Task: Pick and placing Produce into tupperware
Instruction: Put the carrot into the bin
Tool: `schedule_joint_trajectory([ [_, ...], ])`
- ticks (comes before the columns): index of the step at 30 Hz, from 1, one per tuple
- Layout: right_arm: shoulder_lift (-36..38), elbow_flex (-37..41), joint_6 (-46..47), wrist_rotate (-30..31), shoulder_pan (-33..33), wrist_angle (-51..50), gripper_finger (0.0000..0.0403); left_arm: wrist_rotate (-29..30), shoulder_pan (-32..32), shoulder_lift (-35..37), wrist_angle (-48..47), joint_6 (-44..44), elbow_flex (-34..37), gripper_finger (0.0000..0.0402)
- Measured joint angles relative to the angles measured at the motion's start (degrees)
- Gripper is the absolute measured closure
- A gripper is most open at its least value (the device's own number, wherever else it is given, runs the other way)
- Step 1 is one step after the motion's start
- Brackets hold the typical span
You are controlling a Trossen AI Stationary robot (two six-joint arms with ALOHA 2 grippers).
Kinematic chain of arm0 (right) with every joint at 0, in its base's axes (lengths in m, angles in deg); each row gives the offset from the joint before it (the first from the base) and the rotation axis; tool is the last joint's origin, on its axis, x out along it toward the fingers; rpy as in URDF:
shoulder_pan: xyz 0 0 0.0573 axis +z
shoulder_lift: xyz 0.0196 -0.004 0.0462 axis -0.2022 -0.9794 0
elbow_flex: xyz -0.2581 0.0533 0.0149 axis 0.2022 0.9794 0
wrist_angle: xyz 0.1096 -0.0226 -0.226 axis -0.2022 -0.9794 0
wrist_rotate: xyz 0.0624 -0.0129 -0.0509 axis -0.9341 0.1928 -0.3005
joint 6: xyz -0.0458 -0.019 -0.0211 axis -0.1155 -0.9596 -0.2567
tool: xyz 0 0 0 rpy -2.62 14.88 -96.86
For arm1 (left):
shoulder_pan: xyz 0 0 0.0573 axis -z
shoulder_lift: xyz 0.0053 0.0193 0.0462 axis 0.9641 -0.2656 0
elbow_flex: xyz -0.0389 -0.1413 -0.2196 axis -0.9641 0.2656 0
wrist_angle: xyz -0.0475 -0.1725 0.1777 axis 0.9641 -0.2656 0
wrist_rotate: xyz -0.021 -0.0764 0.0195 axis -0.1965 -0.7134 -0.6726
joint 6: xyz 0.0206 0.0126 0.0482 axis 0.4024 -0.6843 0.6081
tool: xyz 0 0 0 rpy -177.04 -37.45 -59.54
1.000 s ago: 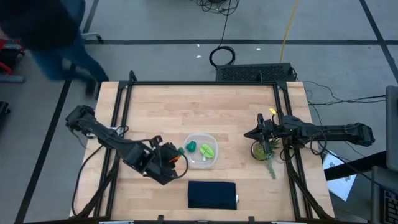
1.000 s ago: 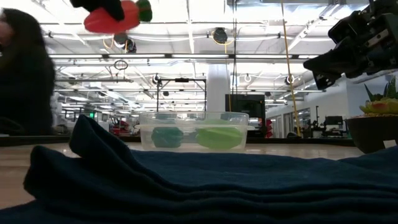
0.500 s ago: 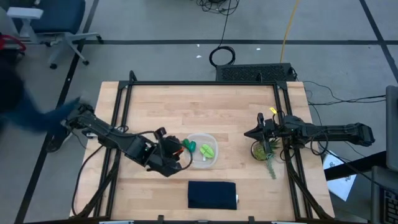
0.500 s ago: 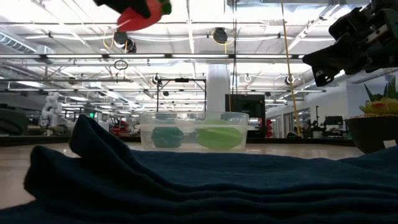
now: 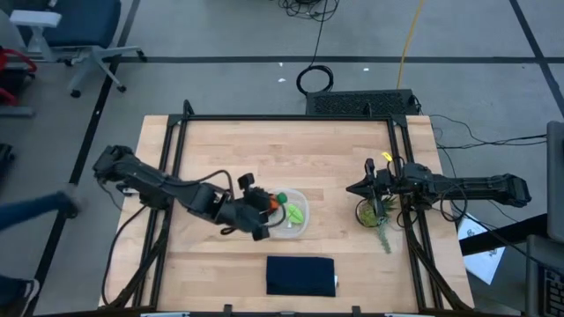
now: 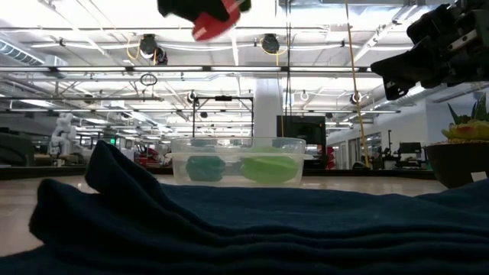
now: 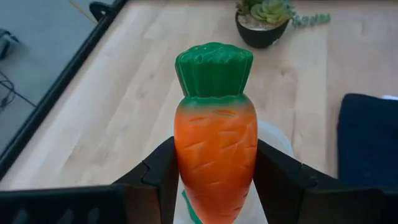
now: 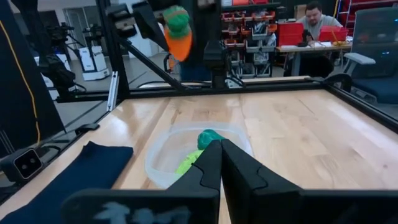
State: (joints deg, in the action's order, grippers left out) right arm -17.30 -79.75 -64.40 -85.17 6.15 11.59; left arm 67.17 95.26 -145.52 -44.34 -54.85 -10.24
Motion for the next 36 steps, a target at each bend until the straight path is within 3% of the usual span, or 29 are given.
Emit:
schedule_joint_trajectory([
  [8,0.0,0.0,0.0,0.0,0.0,0.0,0.0403,-11.4,-6.1,0.0,15.8,5.2,9.0,0.0236],
  [15,0.0,0.0,0.0,0.0,0.0,-0.1,0.0403,-17.3,-10.6,0.0,17.7,2.9,13.7,0.0236],
  [24,-0.1,0.0,0.0,0.0,0.0,-0.2,0.0403,-25.6,-13.0,-3.8,27.1,3.3,13.9,0.0236],
  [36,-1.9,0.0,-1.0,0.2,0.0,-0.5,0.0403,-28.8,-10.5,-7.9,25.6,7.1,14.0,0.0236],
])
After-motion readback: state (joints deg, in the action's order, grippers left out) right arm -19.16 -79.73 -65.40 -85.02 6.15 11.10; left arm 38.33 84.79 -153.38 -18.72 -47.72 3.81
